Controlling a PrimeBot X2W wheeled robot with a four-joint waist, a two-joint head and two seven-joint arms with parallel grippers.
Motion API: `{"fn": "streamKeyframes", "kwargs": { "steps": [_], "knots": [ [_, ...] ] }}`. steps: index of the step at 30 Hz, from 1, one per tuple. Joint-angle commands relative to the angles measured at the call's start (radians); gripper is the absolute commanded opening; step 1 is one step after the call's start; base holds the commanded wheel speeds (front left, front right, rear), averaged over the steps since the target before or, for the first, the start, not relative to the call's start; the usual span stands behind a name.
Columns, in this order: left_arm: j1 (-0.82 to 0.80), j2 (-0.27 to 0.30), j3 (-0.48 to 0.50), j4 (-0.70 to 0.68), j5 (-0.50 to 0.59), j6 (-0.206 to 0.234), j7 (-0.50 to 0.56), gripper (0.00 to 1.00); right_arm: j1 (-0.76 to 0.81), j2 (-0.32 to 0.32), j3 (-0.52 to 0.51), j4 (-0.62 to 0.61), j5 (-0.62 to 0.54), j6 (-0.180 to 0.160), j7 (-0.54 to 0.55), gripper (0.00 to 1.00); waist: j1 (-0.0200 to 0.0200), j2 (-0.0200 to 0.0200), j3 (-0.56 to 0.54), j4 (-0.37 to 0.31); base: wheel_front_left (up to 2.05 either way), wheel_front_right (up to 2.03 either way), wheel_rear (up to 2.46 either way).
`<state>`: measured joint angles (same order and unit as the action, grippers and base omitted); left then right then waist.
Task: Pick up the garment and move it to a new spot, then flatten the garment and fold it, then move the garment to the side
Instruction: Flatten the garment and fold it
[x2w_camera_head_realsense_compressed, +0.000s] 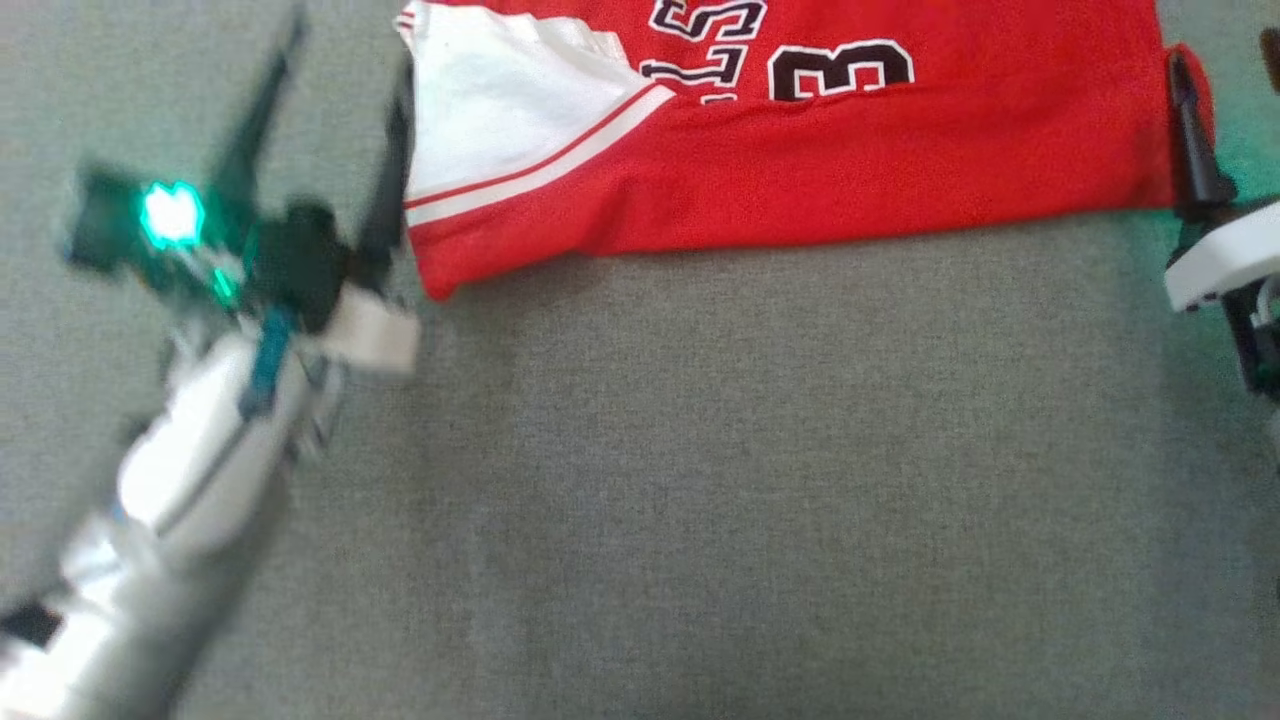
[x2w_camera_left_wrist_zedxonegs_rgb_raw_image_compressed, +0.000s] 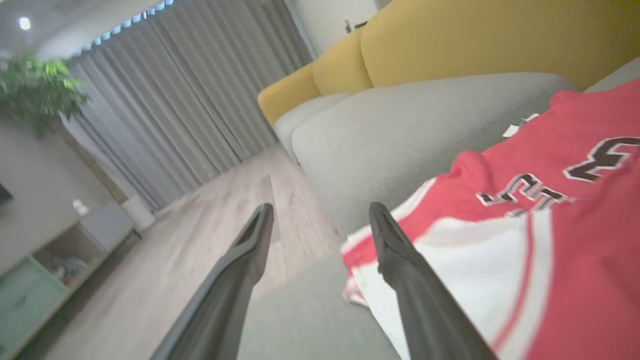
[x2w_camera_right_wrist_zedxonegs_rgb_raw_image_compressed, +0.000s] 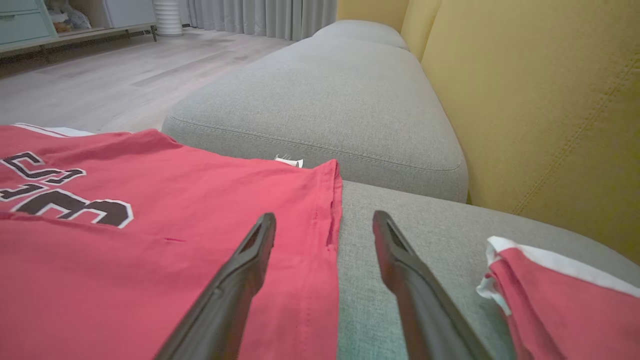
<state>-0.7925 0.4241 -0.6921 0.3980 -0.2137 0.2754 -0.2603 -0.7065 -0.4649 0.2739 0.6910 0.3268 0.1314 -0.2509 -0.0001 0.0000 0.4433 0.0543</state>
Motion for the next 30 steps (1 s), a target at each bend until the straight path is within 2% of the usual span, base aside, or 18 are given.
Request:
{"fn": "streamKeyframes", "kwargs": {
  "steps": [1, 7, 13, 17, 22, 26, 27, 28, 30],
  "knots": [
    [0.034, 0.015, 0.05, -0.032, -0.034, 0.008, -0.001, 1.0, 0.041, -0.001, 0.002, -0.027, 0.002, -0.001, -0.011, 1.0, 0.0001, 0.0, -0.019, 0.005, 0.0, 0.0, 0.0],
    [0.209, -0.055, 0.076, -0.024, -0.159, 0.003, 0.0, 1.0, 0.087, 0.021, -0.018, -0.039, -0.004, -0.001, -0.011, 1.0, 0.0001, 0.0, -0.051, 0.009, 0.0, 0.0, 0.0],
    [0.249, -0.102, 0.06, 0.034, -0.217, -0.02, 0.054, 1.0, 0.101, 0.031, -0.026, -0.042, -0.007, -0.001, -0.011, 1.0, 0.0001, 0.0, -0.052, 0.006, 0.0, 0.0, 0.0],
    [0.247, -0.115, 0.044, 0.074, -0.231, -0.033, 0.097, 1.0, 0.106, 0.032, -0.03, -0.043, -0.006, -0.001, -0.011, 1.0, 0.0001, 0.0, -0.046, 0.001, 0.0, 0.0, 0.0],
    [0.232, -0.118, 0.037, 0.125, -0.234, -0.028, 0.132, 1.0, 0.107, 0.032, -0.03, -0.045, -0.004, -0.001, -0.011, 1.0, 0.0001, 0.0, -0.038, -0.007, 0.0, 0.0, 0.0],
    [0.235, -0.123, 0.022, 0.153, -0.25, -0.051, 0.173, 1.0, 0.11, 0.032, -0.03, -0.043, -0.002, -0.001, -0.011, 1.0, 0.0001, 0.0, -0.042, -0.009, 0.0, 0.0, 0.0],
    [0.238, -0.126, 0.017, 0.153, -0.256, -0.062, 0.18, 0.78, 0.111, 0.032, -0.03, -0.041, -0.001, -0.001, -0.011, 1.0, 0.0001, 0.0, -0.044, -0.008, 0.0, 0.0, 0.0],
    [0.243, -0.129, 0.013, 0.151, -0.265, -0.076, 0.186, 0.45, 0.112, 0.032, -0.03, -0.038, 0.0, -0.001, -0.011, 1.0, 0.0001, 0.0, -0.048, -0.007, 0.0, 0.0, 0.0],
    [0.254, -0.136, 0.003, 0.134, -0.283, -0.115, 0.186, 0.22, 0.117, 0.032, -0.029, -0.028, 0.006, -0.001, -0.011, 1.0, 0.0001, 0.0, -0.055, -0.003, 0.0, 0.0, 0.0]
  ]
}}
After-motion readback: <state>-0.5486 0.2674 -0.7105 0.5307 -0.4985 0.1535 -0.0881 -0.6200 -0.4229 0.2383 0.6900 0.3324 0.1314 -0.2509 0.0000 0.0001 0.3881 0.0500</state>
